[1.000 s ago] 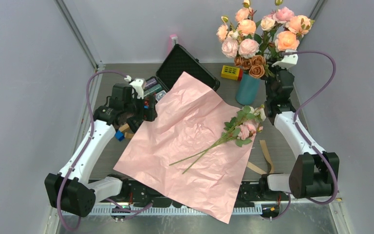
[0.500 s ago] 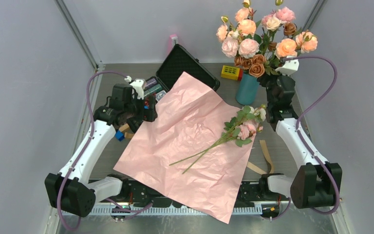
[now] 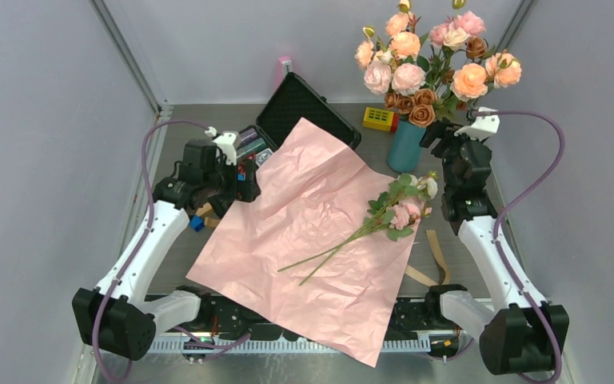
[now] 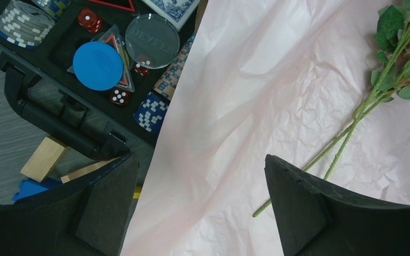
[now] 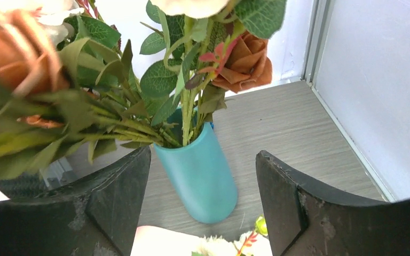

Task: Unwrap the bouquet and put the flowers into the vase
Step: Place the fake flower in the vase, then pick up the fake flower from the wrapping paper.

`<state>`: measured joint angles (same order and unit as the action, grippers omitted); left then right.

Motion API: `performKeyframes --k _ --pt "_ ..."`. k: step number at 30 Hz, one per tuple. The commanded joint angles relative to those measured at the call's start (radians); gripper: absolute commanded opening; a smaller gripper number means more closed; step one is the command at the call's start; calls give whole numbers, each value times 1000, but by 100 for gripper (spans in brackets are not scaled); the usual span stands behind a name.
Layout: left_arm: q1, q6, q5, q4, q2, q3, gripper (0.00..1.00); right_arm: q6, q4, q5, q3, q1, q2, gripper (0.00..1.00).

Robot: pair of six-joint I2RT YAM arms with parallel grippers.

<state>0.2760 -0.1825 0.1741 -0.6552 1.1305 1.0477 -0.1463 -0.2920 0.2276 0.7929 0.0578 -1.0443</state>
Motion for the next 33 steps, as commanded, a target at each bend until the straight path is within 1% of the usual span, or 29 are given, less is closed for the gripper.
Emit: performKeyframes --k 1,4,7,9,12,17,20,23,26,27,31,33 --pt "31 -36 30 63 -51 -9 89 -42 63 28 -23 5 103 78" --pt "92 -57 14 66 -57 -12 88 -92 126 34 -57 5 191 78" --pt "190 -86 -28 84 -61 -29 88 -145 230 43 -77 5 270 78" --pt "264 -100 -37 124 -62 -54 88 -193 303 50 -88 5 328 78" --pt "372 -122 -29 227 -54 -106 88 -285 453 57 -89 5 403 78" --pt "506 -151 -12 347 34 -138 85 -404 630 26 -87 5 487 76" --pt "584 -153 -23 396 121 -130 80 -457 723 32 -96 5 520 75" --pt "662 -151 -38 455 217 -110 75 -504 749 29 -123 5 553 74" --pt "718 -133 -45 478 331 -69 68 -528 751 22 -138 5 561 74" --pt "735 -123 -53 479 362 -45 67 -536 746 17 -140 5 556 74" --pt "774 -123 -93 456 486 26 53 -545 725 -16 -139 5 522 73" --pt "788 -148 -129 431 516 52 51 -546 722 -25 -131 5 504 73"
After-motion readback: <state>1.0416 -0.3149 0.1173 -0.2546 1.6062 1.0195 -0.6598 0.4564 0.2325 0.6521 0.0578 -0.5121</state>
